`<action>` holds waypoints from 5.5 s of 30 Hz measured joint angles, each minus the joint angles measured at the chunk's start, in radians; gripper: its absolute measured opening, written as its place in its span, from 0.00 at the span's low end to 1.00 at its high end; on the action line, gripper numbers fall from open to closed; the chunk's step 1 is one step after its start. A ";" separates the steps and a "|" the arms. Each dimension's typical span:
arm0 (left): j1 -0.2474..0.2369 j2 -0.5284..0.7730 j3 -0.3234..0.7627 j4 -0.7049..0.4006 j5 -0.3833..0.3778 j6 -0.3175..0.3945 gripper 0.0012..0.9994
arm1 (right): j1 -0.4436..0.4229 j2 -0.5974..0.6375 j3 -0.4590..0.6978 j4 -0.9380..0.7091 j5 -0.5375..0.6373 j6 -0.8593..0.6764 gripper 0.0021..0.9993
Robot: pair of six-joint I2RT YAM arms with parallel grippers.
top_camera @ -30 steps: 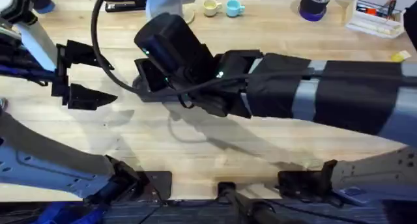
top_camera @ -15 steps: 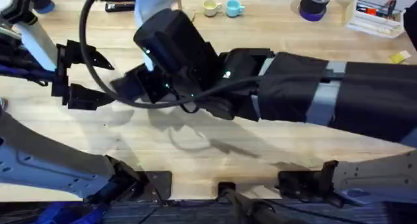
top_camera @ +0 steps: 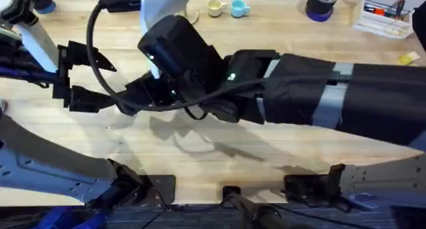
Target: Unzip the bag, pick up the pens from the table one at a time and place them inside, then zip the bag closed.
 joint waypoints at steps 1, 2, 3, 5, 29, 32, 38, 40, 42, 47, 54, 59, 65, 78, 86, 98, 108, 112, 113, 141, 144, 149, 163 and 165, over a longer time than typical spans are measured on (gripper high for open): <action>0.000 0.000 0.000 0.000 0.000 0.000 0.99 | 0.000 0.000 0.000 -0.001 -0.001 0.007 1.00; 0.000 0.000 0.000 0.000 0.000 0.000 0.99 | 0.000 0.000 0.000 -0.001 -0.002 0.017 1.00; 0.000 0.000 0.000 0.000 0.000 0.000 0.99 | 0.000 0.000 0.000 -0.001 -0.002 0.023 1.00; 0.000 0.000 0.000 0.000 0.000 0.000 0.99 | 0.000 0.000 0.000 -0.001 -0.002 0.031 1.00; 0.000 0.000 0.000 -0.001 0.000 0.000 0.99 | 0.000 0.168 0.148 -0.053 -0.080 0.092 1.00; 0.000 0.000 0.000 0.003 -0.004 0.000 0.99 | 0.000 0.222 0.214 -0.063 -0.081 0.092 1.00; 0.008 0.000 0.000 0.022 -0.023 0.000 0.99 | 0.000 0.259 0.242 -0.070 -0.081 0.104 1.00; 0.008 0.000 0.000 0.012 -0.021 0.000 0.99 | 0.000 0.259 0.243 -0.076 -0.061 0.113 1.00; 0.008 0.000 0.000 0.004 -0.018 0.000 0.99 | 0.000 0.262 0.243 -0.083 -0.035 0.122 1.00; 0.008 0.000 0.000 0.003 -0.012 0.000 0.99 | 0.000 0.283 0.243 -0.098 0.029 0.151 1.00; 0.008 0.000 0.000 0.006 -0.011 0.000 0.99 | 0.001 0.335 0.253 -0.081 0.082 0.189 0.93; 0.008 0.000 0.000 0.002 -0.006 0.000 0.99 | 0.003 0.350 0.254 -0.079 0.123 0.211 0.73; 0.008 0.000 0.000 0.002 -0.006 0.000 0.99 | -0.004 0.362 0.254 -0.089 0.158 0.220 0.33; 0.008 0.000 0.000 0.002 -0.003 0.000 0.99 | -0.009 0.365 0.254 -0.088 0.163 0.216 0.03; 0.008 0.000 0.000 0.002 0.010 0.000 0.99 | -0.009 0.283 0.254 -0.139 0.153 0.077 0.03; 0.007 0.000 -0.009 -0.012 0.084 0.000 0.99 | -0.037 0.214 0.254 -0.146 0.121 0.045 0.03; -0.013 0.072 -0.051 0.025 0.129 0.000 0.99 | -0.040 0.214 0.254 -0.145 0.121 0.045 0.03; -0.052 0.112 -0.051 0.048 0.166 0.000 0.99 | -0.042 0.214 0.254 -0.145 0.121 0.045 0.03; -0.065 0.119 -0.051 0.057 0.173 0.000 0.99 | -0.042 0.214 0.254 -0.145 0.121 0.045 0.03; -0.227 0.161 -0.052 0.214 0.205 -0.122 0.04 | -0.101 0.214 0.254 -0.135 0.134 0.044 0.03; -0.227 0.161 -0.052 0.213 0.205 -0.123 0.04 | -0.106 0.214 0.254 -0.135 0.134 0.044 0.03; -0.227 0.161 -0.052 0.213 0.205 -0.123 0.04 | -0.109 0.214 0.254 -0.135 0.134 0.044 0.03; -0.227 0.161 -0.052 0.216 0.209 -0.127 0.99 | -0.108 0.214 0.254 -0.135 0.134 0.041 0.03; -0.227 0.161 -0.052 0.218 0.209 -0.127 0.99 | -0.108 0.214 0.254 -0.135 0.134 0.031 0.03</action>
